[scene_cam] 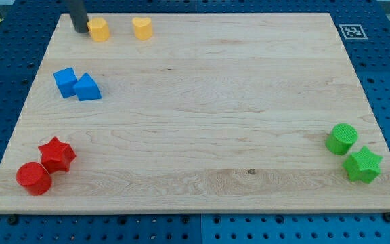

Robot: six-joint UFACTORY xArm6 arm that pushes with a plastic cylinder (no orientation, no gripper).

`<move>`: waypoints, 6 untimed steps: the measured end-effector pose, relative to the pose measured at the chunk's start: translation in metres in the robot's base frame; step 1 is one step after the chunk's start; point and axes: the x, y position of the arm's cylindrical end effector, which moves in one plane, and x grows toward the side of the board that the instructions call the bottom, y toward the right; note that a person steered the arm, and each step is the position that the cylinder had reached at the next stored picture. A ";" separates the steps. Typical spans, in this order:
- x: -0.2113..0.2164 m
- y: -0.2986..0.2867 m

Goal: Move the yellow hexagon into the yellow heart

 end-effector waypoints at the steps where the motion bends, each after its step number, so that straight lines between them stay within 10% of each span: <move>1: 0.012 -0.004; 6: 0.020 0.036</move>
